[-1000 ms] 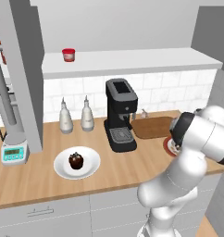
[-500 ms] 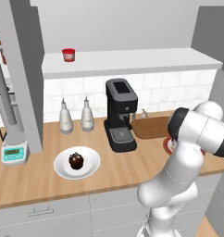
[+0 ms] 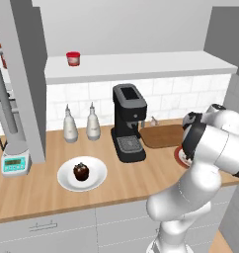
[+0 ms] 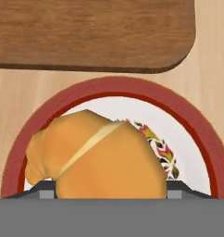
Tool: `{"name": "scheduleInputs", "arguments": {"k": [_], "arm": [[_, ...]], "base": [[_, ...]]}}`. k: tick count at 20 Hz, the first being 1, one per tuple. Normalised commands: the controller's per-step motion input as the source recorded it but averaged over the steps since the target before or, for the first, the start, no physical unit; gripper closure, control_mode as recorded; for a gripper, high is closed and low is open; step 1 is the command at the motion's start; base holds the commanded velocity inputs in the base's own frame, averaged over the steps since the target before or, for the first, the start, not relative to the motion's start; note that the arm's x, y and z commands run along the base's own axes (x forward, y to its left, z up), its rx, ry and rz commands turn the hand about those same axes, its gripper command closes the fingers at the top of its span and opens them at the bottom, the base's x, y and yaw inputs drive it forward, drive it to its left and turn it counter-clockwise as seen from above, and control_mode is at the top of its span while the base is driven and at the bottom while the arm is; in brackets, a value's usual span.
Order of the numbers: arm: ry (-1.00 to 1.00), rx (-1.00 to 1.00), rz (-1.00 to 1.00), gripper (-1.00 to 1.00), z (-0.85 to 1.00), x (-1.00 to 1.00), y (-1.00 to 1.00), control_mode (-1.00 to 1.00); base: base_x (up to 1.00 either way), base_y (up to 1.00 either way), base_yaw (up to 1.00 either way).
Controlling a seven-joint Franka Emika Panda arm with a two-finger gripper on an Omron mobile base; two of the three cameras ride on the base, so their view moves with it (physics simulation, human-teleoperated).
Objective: From the different types of pastries on the counter, select a croissant and place it on the cutting board. Then retrieve a jar of jam from the cabinet and place it alongside the croissant on the cutting board.
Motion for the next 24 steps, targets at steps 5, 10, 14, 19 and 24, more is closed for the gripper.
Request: {"name": "scheduleInputs", "arguments": {"k": [5,10,14,19,24], "arm": [[-0.14,-0.06,0.08,1.00,0.45,0.61,0.52,-1.00],[-0.10,-0.02,0.08,1.00,0.22,0.45,0.48,-1.00],[0.00,0.01,0.02,1.00,0.00,0.03,0.14,-1.00],[0.00,0.00,0.05,1.00,0.00,0.33,0.30,-1.00],[0.00,0.00,0.03,1.00,0.00,0.56,0.30,-1.00]], "base": [[0.00,0.00,0.00],[0.00,0.00,0.00],[0.00,0.00,0.00],[0.00,0.00,0.00],[0.00,0.00,0.00]]}}
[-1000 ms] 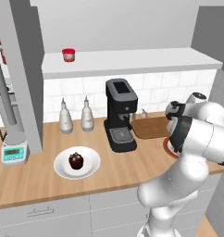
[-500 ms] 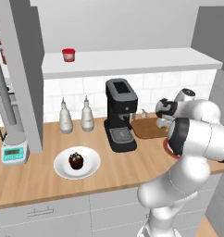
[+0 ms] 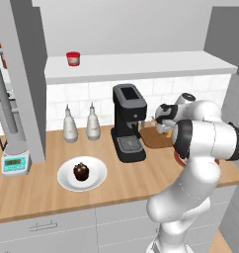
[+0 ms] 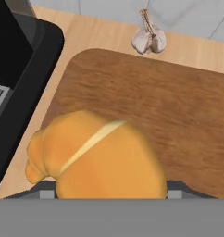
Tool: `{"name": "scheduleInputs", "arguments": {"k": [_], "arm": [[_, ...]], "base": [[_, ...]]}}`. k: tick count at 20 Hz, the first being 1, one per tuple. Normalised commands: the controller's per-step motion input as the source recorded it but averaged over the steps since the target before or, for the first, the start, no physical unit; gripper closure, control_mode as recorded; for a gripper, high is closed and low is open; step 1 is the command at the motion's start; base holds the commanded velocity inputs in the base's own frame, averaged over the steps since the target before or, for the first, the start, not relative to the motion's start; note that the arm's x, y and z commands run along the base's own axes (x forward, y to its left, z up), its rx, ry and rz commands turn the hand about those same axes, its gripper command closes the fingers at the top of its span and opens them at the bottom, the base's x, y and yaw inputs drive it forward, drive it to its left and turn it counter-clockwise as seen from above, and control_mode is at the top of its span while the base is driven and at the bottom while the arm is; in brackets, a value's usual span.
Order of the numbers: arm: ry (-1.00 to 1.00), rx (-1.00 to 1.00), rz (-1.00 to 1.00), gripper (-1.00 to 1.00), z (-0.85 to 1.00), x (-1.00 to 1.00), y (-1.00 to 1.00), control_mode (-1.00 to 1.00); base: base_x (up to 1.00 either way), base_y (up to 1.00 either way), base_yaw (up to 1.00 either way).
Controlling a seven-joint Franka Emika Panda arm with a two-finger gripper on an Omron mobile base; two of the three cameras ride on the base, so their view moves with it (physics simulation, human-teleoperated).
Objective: From the different types of pastries on the counter, select a croissant and place it on the cutting board. Then retrieve a jar of jam from the cabinet and place it alongside the croissant on the cutting board.
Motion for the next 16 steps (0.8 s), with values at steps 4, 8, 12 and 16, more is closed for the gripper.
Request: {"name": "scheduleInputs", "arguments": {"k": [4,8,12,16], "arm": [[0.00,0.00,0.04,1.00,-0.05,0.49,0.19,-1.00],[0.00,0.00,0.04,1.00,-0.39,0.19,0.01,-1.00],[-0.01,0.00,0.05,1.00,-0.24,0.18,0.00,-1.00],[0.00,0.00,0.05,1.00,-0.12,0.27,0.00,-1.00]], "base": [[0.00,0.00,0.00],[0.00,0.00,0.00],[0.00,0.00,0.00],[0.00,0.00,0.00]]}}
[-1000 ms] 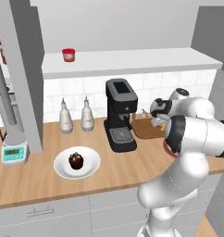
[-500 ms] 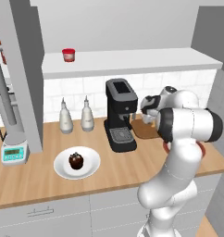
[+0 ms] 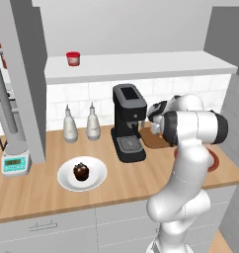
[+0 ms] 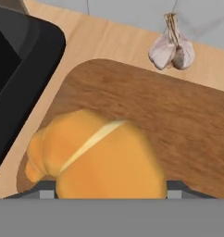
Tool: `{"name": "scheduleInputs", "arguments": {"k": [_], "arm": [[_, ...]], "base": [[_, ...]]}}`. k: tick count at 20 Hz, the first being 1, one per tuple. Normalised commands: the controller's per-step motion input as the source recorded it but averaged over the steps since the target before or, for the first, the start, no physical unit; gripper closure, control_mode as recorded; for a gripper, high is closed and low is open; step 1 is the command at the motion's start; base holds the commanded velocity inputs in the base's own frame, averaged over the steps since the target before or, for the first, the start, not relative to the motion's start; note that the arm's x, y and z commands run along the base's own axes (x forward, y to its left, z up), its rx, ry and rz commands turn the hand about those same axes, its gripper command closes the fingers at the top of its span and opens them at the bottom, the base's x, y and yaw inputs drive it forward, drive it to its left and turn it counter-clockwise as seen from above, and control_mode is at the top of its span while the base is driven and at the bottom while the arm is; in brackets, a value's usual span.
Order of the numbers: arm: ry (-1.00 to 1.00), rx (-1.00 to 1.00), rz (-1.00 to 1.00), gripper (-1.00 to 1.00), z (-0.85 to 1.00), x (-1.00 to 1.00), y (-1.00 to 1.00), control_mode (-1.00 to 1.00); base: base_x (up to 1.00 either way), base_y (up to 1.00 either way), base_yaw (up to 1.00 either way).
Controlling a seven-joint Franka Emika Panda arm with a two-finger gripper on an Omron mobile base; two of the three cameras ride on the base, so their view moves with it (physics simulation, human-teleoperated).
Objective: From the different types of pastries on the counter, select a croissant and place it on the cutting board. Then retrieve a jar of jam from the cabinet and place it alongside the croissant on the cutting board.
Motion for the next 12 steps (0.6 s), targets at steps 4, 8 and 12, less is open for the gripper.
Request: {"name": "scheduleInputs", "arguments": {"k": [4,8,12], "arm": [[0.00,0.00,0.05,1.00,-0.27,0.25,0.00,-1.00],[0.00,0.00,0.04,-1.00,-0.17,0.08,0.02,-1.00],[0.00,0.00,0.00,-1.00,0.00,0.00,0.00,-1.00]], "base": [[0.00,0.00,0.00],[0.00,0.00,0.00],[0.00,0.00,0.00]]}}
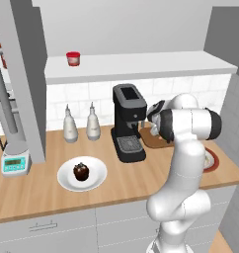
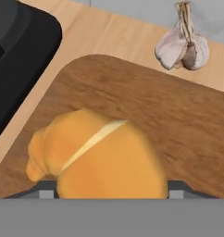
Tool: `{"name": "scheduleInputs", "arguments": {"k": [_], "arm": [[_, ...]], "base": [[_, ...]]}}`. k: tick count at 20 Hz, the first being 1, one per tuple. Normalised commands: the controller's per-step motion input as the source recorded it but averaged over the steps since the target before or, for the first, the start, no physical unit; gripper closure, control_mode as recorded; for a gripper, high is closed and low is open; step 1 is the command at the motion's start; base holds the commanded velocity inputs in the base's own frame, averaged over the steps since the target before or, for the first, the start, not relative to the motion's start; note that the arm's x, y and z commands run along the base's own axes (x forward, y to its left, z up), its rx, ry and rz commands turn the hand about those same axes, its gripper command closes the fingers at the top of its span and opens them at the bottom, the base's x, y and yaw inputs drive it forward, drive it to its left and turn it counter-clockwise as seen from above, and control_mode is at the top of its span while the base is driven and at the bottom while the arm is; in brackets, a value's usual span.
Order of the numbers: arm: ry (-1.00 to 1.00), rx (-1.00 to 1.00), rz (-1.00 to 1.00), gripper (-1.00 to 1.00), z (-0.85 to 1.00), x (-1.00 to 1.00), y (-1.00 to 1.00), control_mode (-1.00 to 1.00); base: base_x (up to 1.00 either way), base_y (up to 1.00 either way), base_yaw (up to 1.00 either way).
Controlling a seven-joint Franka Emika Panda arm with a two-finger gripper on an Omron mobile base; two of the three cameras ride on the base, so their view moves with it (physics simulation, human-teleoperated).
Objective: From the different types of pastries on the counter, select a croissant and place it on the cutting board. Then retrieve a jar of jam from the cabinet and place it alongside the croissant on the cutting board.
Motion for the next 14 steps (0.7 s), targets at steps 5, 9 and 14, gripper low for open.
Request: {"name": "scheduleInputs", "arguments": {"k": [5,9,14], "arm": [[0.00,0.00,0.00,-1.00,0.00,0.00,0.00,-1.00],[-0.03,0.00,0.00,-1.00,0.29,0.00,0.00,-1.00],[-0.15,0.00,0.00,-1.00,0.70,-0.04,0.01,-1.00]], "base": [[0.00,0.00,0.00],[0.00,0.00,0.00],[0.00,0.00,0.00]]}}
